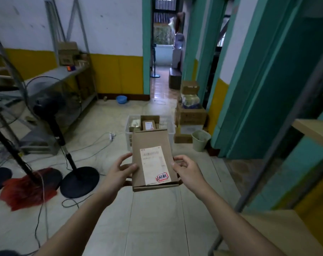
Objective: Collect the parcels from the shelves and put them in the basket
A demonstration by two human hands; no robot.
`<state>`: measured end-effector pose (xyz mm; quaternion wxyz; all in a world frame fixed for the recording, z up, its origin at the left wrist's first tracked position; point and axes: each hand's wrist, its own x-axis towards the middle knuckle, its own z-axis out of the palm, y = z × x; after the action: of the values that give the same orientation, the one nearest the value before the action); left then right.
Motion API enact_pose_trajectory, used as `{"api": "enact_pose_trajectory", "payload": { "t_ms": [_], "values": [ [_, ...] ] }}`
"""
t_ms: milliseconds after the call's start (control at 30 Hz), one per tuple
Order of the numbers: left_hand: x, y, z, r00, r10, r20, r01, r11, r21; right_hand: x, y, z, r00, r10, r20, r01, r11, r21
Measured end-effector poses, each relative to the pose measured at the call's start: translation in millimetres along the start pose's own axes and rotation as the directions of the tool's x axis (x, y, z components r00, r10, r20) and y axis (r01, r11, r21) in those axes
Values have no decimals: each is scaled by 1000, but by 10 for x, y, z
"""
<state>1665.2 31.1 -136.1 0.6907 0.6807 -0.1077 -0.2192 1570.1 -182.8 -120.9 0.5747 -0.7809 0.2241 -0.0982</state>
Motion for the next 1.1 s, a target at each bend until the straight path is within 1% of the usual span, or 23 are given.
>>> {"api": "enact_pose_trajectory", "payload": {
  "t_ms": [200,400,567,700,767,867,967,1033,1100],
  "values": [
    [1278,152,-138,999,-36,-1,36,999,32,1204,-88,154,998,64,2,-64,998,20],
    [2598,20,-74,993,-119,-2,118,991,66,2530,134,171,995,103,-4,-103,994,31],
    [3880,-92,32,981,-196,-12,195,972,130,3860,417,166,992,127,12,-128,992,25],
    [4678,-122,6,949,-310,-59,315,940,131,4834,531,317,979,188,74,-188,982,-9],
    [5022,-154,-103,931,-357,-78,364,924,119,5232,573,471,964,223,144,-218,975,-52],
    [5475,-208,-321,903,-419,-91,428,895,127,5731,604,743,921,306,241,-282,951,-130],
    [5913,-332,-530,876,-481,-45,479,853,208,6160,642,1021,875,371,312,-334,928,-166],
    [6253,-427,-647,850,-526,-17,515,825,232,6485,711,1211,871,378,314,-336,924,-182],
    [6651,-563,-735,841,-541,0,524,815,248,6842,826,1370,873,397,282,-355,915,-192]
  ]
}}
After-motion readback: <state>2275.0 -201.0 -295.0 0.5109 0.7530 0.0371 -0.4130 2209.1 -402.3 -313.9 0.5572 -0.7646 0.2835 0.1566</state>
